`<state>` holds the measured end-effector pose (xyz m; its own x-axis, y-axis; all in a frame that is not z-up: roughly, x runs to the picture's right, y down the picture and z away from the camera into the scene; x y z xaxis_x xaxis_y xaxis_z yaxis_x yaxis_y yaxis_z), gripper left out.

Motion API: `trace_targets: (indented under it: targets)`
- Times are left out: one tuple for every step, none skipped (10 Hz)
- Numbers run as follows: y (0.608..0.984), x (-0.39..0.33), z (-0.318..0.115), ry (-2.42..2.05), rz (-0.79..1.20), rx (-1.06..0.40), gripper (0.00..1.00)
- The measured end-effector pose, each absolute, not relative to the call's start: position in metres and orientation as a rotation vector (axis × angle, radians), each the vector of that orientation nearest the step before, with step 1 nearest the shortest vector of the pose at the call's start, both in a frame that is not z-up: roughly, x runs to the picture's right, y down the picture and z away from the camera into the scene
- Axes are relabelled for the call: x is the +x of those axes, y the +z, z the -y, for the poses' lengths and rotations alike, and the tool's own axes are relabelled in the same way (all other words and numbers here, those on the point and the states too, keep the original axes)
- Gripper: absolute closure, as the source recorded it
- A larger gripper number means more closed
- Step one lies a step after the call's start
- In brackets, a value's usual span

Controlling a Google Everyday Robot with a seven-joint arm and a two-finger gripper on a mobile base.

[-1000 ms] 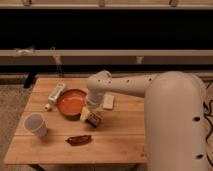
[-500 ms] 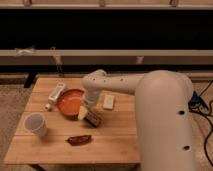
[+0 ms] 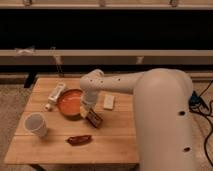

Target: Place the eraser in the ceramic cup

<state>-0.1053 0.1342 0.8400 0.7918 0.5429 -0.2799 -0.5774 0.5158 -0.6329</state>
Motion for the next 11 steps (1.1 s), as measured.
trace_targets:
  targets:
    - [0.828,-0.105,-0.126,0.675,-0.044,-0.760,0.92]
    - [0.812,-0.110,-0.113,0.670,-0.022,-0.739,0.99]
    - [0.799,-0.116,-0.104,0.664,0.002,-0.728,1.00]
    - [0.782,-0.131,-0.089,0.642,0.049,-0.714,1.00]
    - [0.773,-0.150,-0.077,0.620,0.096,-0.706,1.00]
    - [0.767,-0.169,-0.068,0.598,0.143,-0.701,1.00]
    - [0.763,-0.185,-0.060,0.579,0.182,-0.700,1.00]
    - [0.757,-0.212,-0.048,0.546,0.244,-0.700,1.00]
    - [0.751,-0.236,-0.039,0.514,0.297,-0.701,1.00]
    - [0.746,-0.254,-0.032,0.487,0.339,-0.703,1.00]
    - [0.739,-0.274,-0.024,0.455,0.389,-0.706,1.00]
